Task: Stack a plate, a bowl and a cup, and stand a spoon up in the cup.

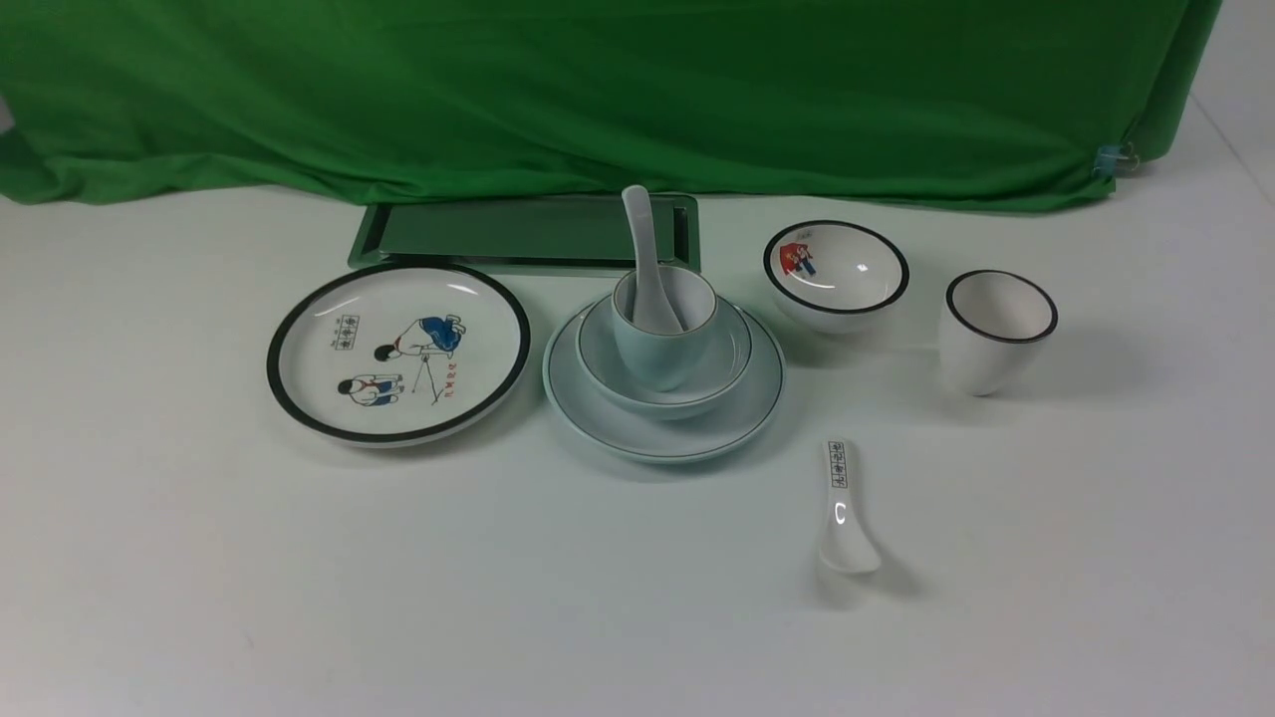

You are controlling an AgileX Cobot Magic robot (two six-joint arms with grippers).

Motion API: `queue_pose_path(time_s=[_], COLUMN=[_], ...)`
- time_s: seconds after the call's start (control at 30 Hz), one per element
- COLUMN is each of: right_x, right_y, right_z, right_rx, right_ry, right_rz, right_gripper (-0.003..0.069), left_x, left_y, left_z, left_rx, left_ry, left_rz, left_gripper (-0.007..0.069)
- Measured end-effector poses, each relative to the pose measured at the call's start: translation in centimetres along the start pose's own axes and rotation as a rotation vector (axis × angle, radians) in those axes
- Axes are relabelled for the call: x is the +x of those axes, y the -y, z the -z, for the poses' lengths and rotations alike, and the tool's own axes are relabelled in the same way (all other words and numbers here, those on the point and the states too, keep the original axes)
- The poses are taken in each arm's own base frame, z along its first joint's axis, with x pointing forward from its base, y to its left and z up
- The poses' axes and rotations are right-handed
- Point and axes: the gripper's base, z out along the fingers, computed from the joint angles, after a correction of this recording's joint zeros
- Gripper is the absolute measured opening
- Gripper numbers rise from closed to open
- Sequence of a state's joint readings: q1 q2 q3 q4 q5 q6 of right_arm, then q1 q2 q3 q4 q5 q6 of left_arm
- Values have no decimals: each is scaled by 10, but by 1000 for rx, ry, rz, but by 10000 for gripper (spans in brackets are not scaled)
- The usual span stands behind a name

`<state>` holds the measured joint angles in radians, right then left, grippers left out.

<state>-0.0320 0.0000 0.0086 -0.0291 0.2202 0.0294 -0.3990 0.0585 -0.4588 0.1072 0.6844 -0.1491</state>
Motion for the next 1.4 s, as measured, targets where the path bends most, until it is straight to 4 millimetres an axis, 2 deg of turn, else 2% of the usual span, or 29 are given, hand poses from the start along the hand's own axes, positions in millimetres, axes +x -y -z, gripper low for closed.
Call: queue_pose_path(time_s=[0.53, 0.63, 0.77, 0.87, 1.1, 1.3, 1.4], right_x=[0, 0, 0, 0, 0, 0, 0], right_y=[0, 0, 0, 0, 0, 0, 0], right_z=[0, 0, 0, 0, 0, 0, 0], right_rx=[0, 0, 0, 0, 0, 0, 0], right_ry=[-1, -1, -1, -1, -1, -1, -1], right_rz=[-1, -1, -1, -2, -2, -2, -2], right_gripper=[83, 89, 99, 111, 124, 140, 143], left_x=[1, 2, 6, 29, 81, 98, 99], left_y=[1, 3, 0, -10, -23, -21, -21], left_z=[-2, -8, -20, -34, -50, -51, -51], left_rx=[10, 5, -96, -247, -401, -393, -392], left_ry=[7, 72, 238, 299, 179, 65, 58], left_rz=[15, 57, 65, 80, 101, 78, 77], left_gripper=[-30, -30, -30, -30, -30, -30, -30])
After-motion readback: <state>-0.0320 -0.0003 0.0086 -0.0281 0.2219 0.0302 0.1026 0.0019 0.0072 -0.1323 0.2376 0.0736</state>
